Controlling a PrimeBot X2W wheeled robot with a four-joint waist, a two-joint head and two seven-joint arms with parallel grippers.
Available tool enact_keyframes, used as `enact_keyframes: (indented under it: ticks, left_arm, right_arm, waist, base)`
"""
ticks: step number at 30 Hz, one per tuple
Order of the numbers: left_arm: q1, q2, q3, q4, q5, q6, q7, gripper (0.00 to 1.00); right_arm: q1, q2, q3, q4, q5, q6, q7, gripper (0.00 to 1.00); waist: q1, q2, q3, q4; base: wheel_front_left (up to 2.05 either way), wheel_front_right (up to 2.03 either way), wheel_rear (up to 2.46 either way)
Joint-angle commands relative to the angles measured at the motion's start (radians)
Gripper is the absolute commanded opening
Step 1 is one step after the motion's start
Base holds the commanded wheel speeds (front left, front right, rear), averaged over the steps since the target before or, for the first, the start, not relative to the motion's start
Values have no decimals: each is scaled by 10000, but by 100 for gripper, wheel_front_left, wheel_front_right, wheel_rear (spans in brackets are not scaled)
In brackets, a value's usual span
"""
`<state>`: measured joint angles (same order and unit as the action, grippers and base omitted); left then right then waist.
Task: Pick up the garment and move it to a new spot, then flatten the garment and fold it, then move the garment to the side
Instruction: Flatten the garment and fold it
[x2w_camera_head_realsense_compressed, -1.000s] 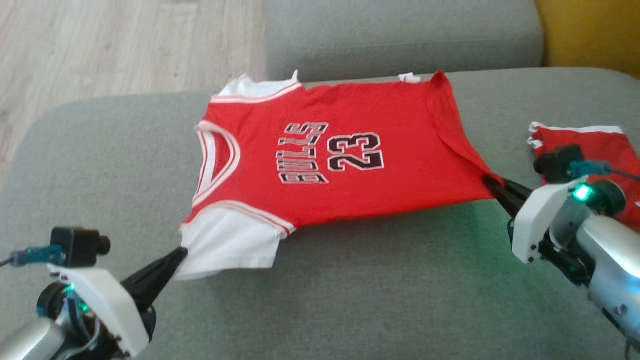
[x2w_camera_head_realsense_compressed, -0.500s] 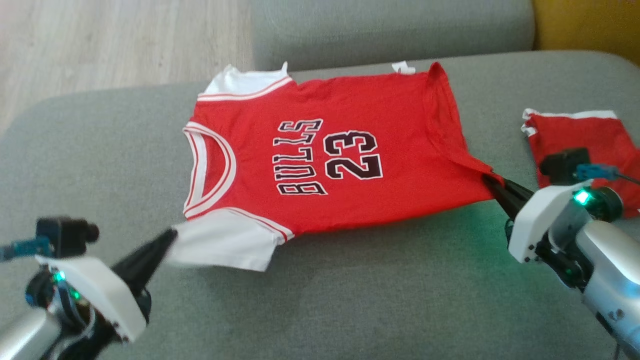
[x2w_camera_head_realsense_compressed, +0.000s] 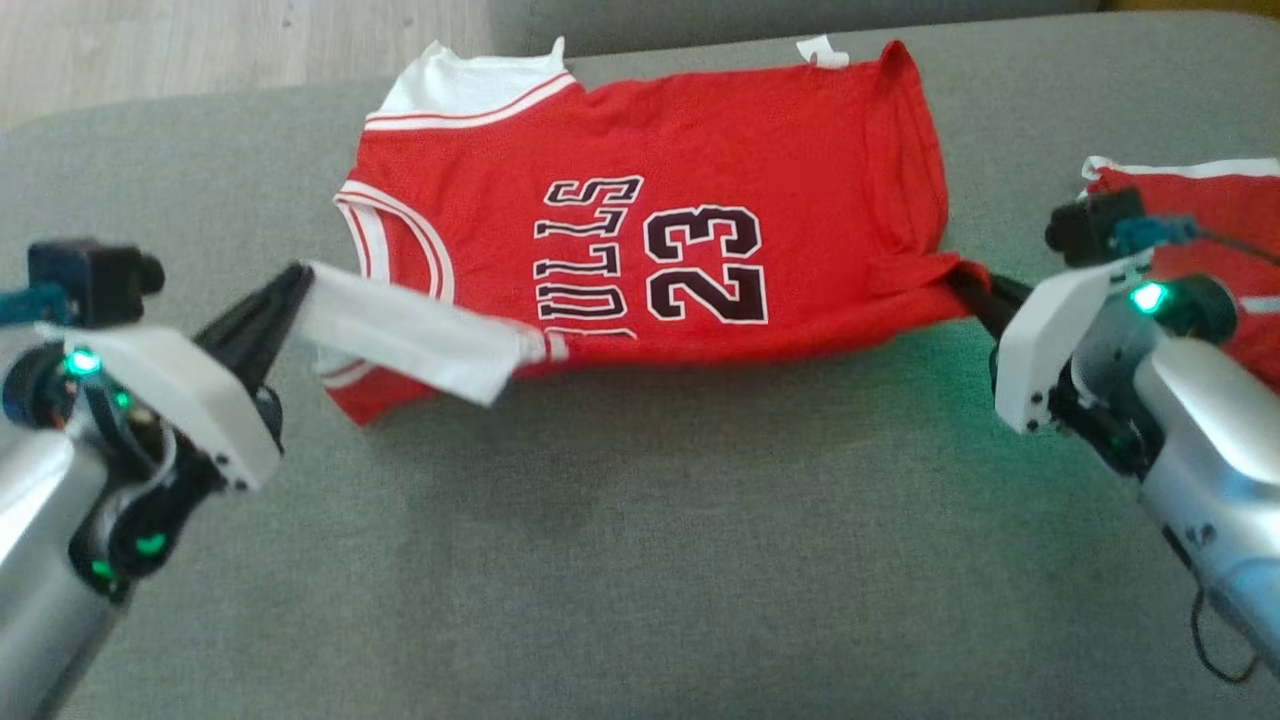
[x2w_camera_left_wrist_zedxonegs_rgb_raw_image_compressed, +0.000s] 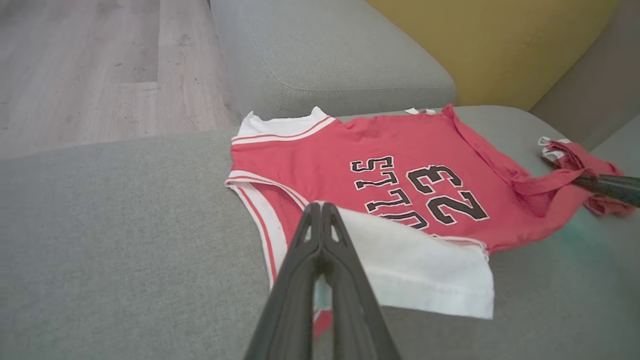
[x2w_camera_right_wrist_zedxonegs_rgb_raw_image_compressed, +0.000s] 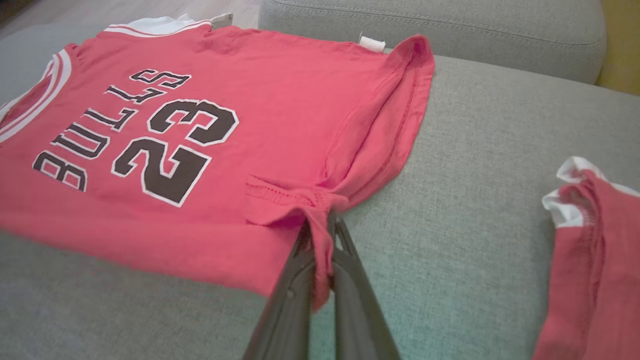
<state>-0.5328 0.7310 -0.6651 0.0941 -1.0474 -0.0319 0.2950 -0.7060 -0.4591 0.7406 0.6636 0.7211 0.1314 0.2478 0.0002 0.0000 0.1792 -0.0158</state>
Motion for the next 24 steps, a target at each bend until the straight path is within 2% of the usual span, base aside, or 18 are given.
enact_keyframes:
  ticks: [1,11,22,23,24]
  left_arm:
    - [-824,306,479,59,189,-72,25,0]
    - [-2415,-438,12,1842,1030,-439,25,0]
    - [-3896,-1322,-612,3803,1870,-778,-385,0]
    - [-4000,-1443,-606,3997,1921,-748,-512,71]
    - [-4101,-1565,-610,4183,1981,-716,-637,100]
  right_arm:
    - [-325,12,-125,-65,-106,-7,50,0]
    - [-1276,655,-386,1060,-560,-7,422,0]
    - [-2262,1045,-336,2049,-850,-7,165,0]
    - [-2357,1053,-346,2130,-927,-7,2,31]
    - [-2439,1080,-396,2254,-984,-7,-151,100]
  waist:
    - [-2,0,121,-32]
    - [-2,0,661,-65]
    - [-2,0,1300,59]
    - [-2,0,1335,70]
    - [-2,0,1364,79]
  base:
    - [0,0,0]
    - [0,0,0]
    - [0,0,0]
    - [0,0,0]
    - [0,0,0]
